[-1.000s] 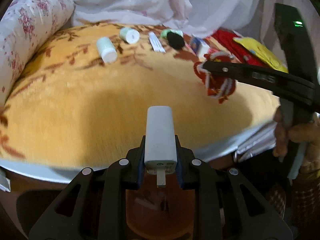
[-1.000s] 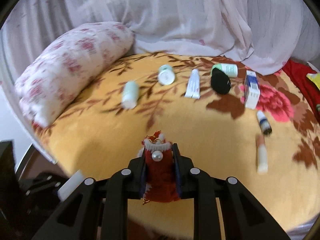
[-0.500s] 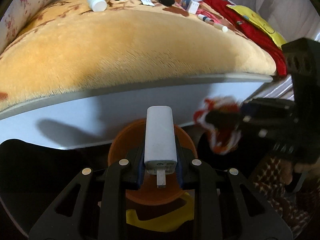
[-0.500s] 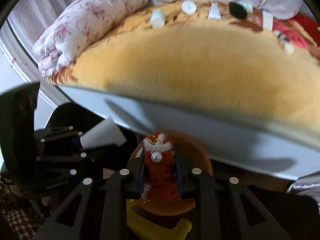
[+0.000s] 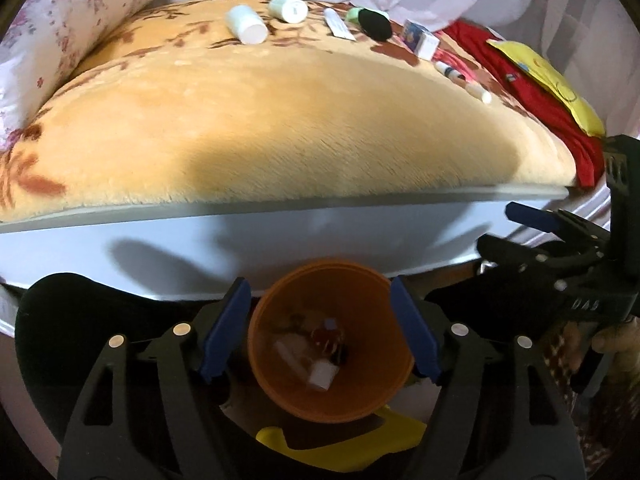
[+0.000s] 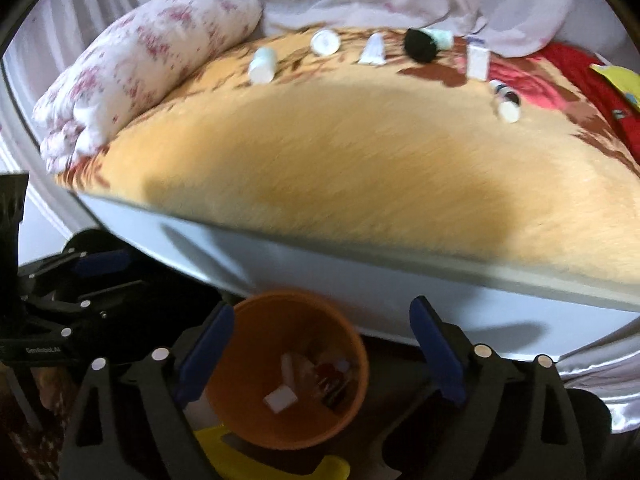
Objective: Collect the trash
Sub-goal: 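Release the adapter and ornament into the orange bin from both tools, then grasp the pale green jar with the left tool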
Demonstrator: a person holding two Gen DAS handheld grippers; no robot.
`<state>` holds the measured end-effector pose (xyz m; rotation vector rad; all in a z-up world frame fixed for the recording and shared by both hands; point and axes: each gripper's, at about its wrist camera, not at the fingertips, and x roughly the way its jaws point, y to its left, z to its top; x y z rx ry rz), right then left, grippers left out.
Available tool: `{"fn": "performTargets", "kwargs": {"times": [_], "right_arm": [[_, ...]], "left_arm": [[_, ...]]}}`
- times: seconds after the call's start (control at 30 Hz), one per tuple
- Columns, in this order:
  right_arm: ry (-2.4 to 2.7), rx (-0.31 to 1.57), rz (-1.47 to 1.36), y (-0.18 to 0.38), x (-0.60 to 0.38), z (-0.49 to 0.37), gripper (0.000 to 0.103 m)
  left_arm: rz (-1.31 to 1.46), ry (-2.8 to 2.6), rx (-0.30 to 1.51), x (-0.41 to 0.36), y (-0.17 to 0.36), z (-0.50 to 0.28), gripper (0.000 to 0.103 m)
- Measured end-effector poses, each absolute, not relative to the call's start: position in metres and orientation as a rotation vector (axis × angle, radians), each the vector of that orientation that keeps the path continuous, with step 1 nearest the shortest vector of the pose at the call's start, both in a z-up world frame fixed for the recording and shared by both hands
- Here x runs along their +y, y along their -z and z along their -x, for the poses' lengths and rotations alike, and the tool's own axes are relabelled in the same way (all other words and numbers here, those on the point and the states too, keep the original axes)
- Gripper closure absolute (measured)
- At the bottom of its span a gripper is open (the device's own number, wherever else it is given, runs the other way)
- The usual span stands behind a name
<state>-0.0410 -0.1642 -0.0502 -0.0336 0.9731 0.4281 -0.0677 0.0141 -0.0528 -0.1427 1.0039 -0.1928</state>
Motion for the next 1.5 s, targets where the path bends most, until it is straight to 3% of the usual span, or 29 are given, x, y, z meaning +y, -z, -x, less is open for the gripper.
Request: {"fn": "performTargets", "kwargs": {"times": [0.3,0.47,0.6,1.13,1.17,1.2,1.23,1.5], "right_arm": [[-0.365,0.903,-0.024,0.031,-0.188,0.02,0.015],[-0.33,0.833,-0.045,0.014,-0.201,0.007,0.015],[-0.286,0.778,-0.017,0.008,-0.207,0.005,0.014],[-0.239,0.787,-0.064,0.024,-0.238,-0.01,0.014],[-0.239,0.786,-0.061,0.024,-0.238,-0.011,0.014],[-0.24,0.784,-0.058,0.024,-0.238,-0.012,0.014],[-0.239,0.782,-0.055,0.024,-0.238,-0.013,0.014],[-0.225,0.768,-0.027,0.021,-0.237,-0.029,0.014]], "left_arm": [[0.133,0.144,0.928,0.028,0.026,0.039,0.032],[0.164,0.086,0.847,0.046,-0.004,-0.016,0.032],[0.211,0.026,0.798,0.057,-0.018,-0.069,0.026],[0.228,-0.216,0.892,0.072,0.02,-0.231,0.026],[0.234,-0.222,0.9,0.073,0.023,-0.233,0.031],[0.251,-0.209,0.912,0.075,0.027,-0.237,0.053],[0.274,-0.169,0.917,0.076,0.029,-0.237,0.056],[0.229,-0.074,0.829,0.058,0.004,-0.186,0.059]]}}
